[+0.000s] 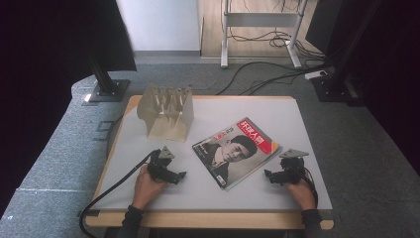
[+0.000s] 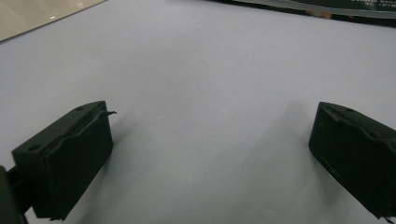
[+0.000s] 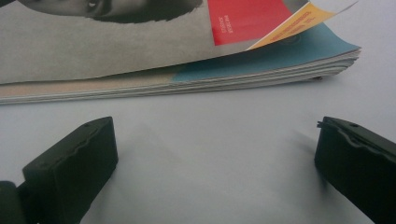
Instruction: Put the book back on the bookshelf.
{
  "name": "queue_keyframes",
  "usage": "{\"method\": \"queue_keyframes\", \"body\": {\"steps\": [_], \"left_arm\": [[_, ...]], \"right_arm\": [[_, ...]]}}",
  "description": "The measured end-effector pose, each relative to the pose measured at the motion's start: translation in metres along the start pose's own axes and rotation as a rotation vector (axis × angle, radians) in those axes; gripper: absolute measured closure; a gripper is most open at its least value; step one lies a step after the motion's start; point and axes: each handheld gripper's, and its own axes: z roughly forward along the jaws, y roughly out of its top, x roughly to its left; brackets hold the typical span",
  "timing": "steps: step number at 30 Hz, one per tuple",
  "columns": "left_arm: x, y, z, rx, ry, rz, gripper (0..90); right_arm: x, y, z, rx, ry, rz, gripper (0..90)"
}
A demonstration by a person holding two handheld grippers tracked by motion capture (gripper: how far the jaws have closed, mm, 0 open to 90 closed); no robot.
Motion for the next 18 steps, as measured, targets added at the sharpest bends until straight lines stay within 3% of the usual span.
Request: {"method": "queue_keyframes", "body": {"steps": [13,18], "left_arm": [[0.0,0.0008,0.0,0.002,0.0,-0.007,0.0],[0.0001,0.005,-0.0002,0.024,-0.008,0.0,0.0]], "right_arm": [[-0.0003,0.0005,-0.0003,0.0,0.0,-0.003,0.0],[0.0,0.0027,-0.0024,0.004,0.005,-0.01,1.8]]}}
